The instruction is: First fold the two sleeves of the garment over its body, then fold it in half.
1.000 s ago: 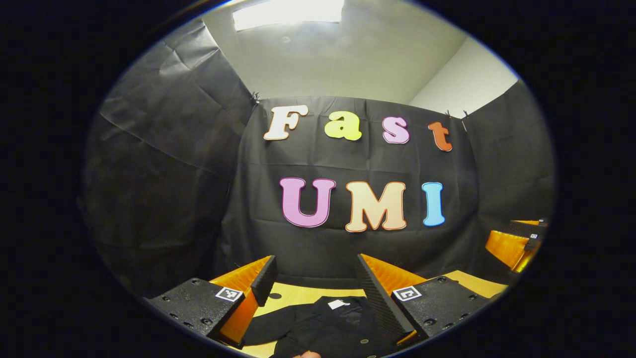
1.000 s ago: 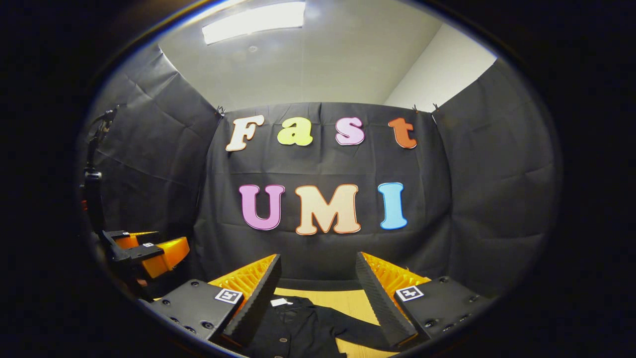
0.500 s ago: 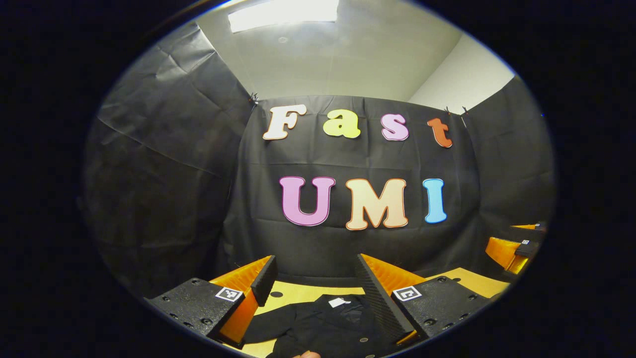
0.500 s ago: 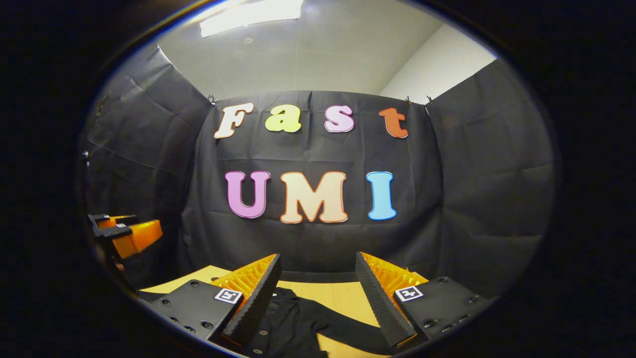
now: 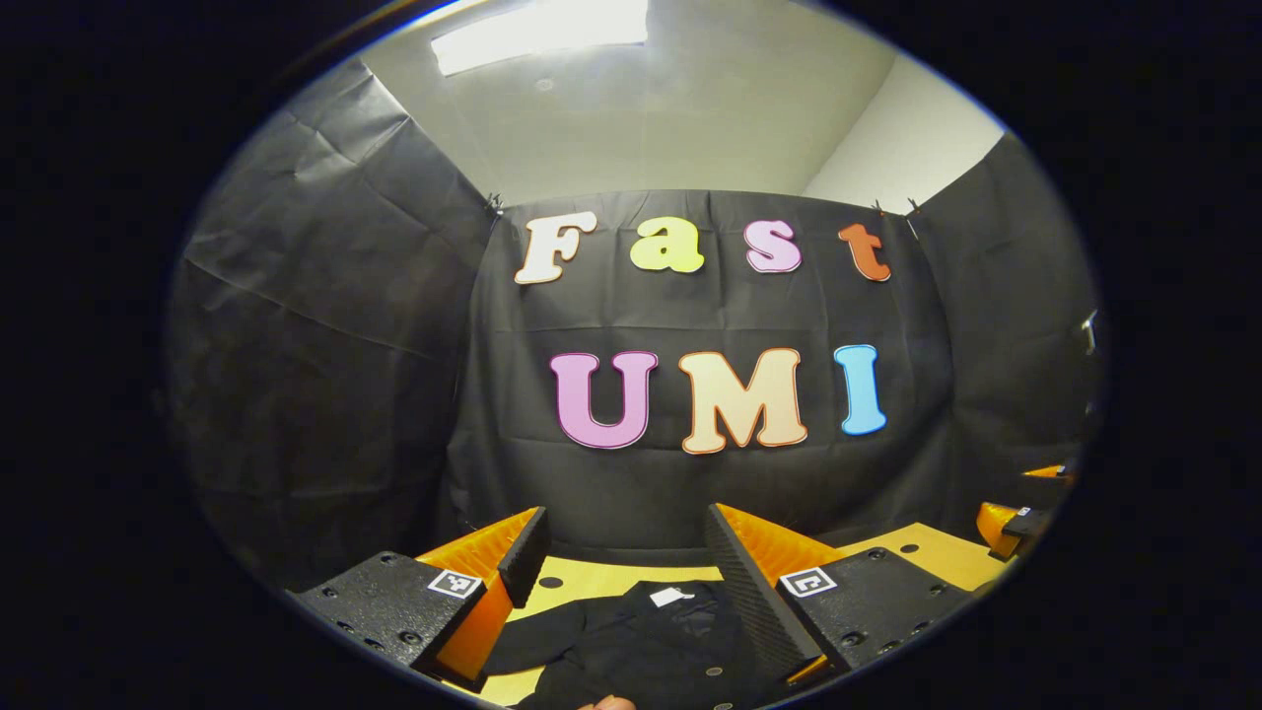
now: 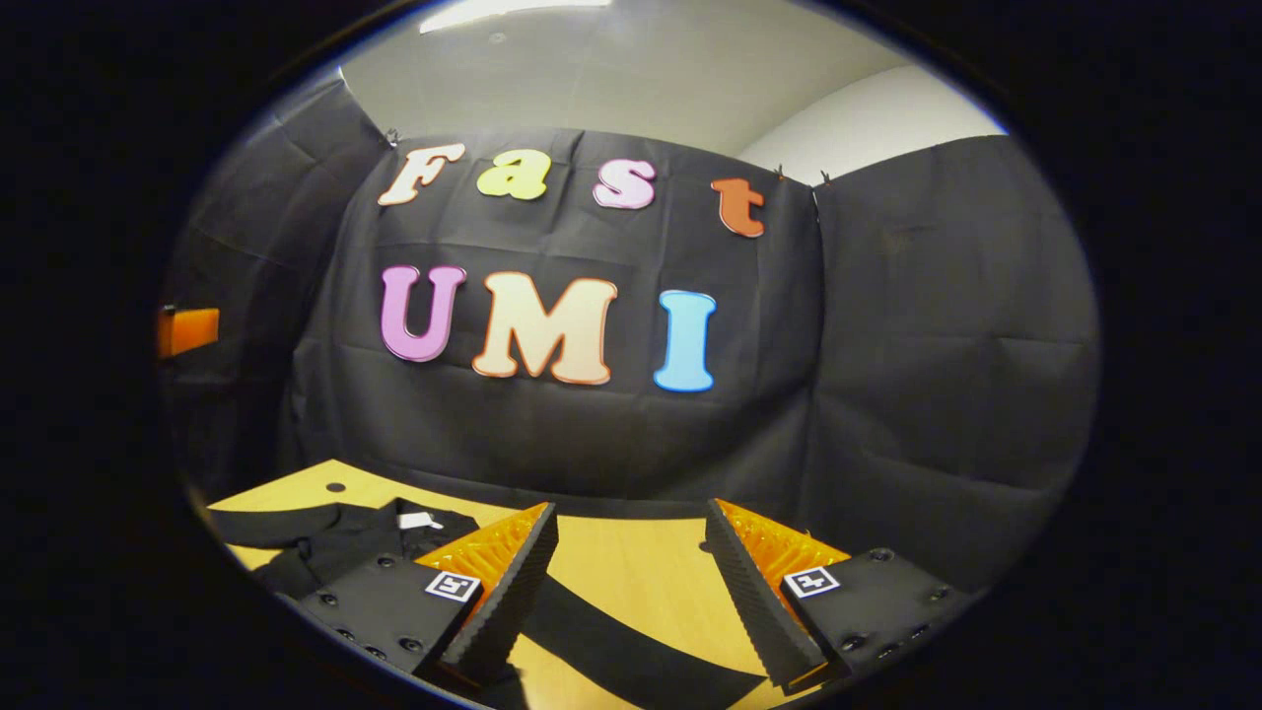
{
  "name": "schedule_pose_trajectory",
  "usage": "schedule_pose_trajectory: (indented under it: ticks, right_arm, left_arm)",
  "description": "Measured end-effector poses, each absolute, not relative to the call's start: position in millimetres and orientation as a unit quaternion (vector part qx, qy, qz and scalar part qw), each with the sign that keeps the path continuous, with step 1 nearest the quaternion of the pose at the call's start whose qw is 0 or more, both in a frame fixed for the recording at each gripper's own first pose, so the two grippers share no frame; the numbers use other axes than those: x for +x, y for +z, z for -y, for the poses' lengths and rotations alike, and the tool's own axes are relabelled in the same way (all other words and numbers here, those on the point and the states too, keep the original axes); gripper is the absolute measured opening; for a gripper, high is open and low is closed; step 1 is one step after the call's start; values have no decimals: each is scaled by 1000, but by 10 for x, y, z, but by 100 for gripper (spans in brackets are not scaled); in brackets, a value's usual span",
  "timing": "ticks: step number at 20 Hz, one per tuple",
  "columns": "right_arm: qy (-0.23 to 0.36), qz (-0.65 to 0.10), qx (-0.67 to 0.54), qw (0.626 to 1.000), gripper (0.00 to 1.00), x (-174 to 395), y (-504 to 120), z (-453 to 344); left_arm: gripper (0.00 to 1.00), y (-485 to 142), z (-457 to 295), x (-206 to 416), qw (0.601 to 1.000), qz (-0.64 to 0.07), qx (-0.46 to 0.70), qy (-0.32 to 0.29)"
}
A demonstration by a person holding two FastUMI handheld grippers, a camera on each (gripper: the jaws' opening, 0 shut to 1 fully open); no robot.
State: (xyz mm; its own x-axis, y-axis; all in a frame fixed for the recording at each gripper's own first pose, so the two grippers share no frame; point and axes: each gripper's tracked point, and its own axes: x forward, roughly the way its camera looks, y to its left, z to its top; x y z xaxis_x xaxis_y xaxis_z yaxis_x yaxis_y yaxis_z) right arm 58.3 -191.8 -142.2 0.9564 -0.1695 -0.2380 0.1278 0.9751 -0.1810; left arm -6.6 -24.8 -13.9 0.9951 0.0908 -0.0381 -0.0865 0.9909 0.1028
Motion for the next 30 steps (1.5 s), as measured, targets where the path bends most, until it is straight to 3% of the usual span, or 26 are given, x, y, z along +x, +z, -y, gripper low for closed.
schedule_pose_trajectory:
  ticks: [11,17,27,30]
  right_arm:
    - [-114,-297,-69,945,96,387,-2959,3212]
    - [-92,-372,-83,920,96,380,-3527,3330]
    - [-60,-536,-61,840,100,194,-4267,3399]
    - [-43,-552,-36,832,91,192,-4330,3320]
  left_arm:
    - [93,-282,600,-168,995,-38,69,64]
    - [94,-394,725,-215,994,-50,71,72]
    - [94,-511,563,-245,991,-65,67,93]
    - [93,-498,396,-250,991,-64,72,98]
